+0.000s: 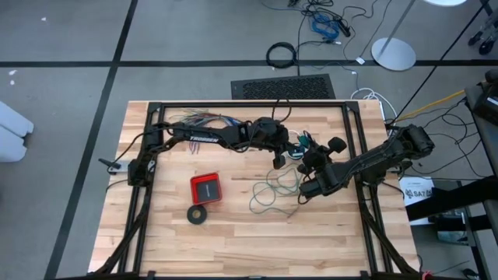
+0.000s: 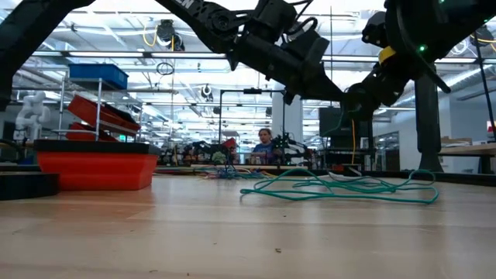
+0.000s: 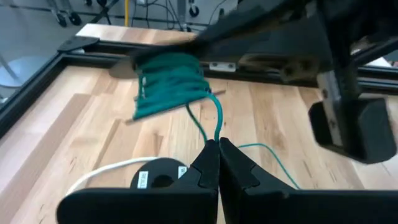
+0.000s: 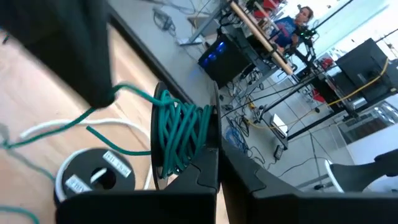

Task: Coil cords
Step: Coil the green wire onto the spool

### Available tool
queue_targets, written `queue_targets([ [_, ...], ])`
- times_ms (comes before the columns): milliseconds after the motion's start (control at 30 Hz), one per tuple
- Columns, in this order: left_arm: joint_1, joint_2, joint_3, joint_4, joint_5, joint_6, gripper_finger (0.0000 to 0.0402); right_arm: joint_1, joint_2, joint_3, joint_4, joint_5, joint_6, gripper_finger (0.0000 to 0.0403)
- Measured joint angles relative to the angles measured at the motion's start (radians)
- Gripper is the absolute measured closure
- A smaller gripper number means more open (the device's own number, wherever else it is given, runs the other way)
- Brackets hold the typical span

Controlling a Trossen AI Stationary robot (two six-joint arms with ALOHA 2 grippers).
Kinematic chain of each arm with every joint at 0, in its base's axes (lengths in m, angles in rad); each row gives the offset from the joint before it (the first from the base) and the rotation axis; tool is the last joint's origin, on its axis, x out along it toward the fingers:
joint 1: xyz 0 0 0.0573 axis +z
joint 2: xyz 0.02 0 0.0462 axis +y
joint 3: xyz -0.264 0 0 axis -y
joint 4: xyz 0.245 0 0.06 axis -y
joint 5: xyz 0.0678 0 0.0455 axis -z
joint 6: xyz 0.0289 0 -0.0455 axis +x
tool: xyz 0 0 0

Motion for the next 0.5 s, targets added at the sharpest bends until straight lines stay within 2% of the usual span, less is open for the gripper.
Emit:
queue_targets([
  [500, -0.078, 0.0, 0.0, 0.099, -0.034, 0.0, 0.0402, 0.008, 0.0, 0.0, 0.036, 0.154, 0.069, 0.0403],
])
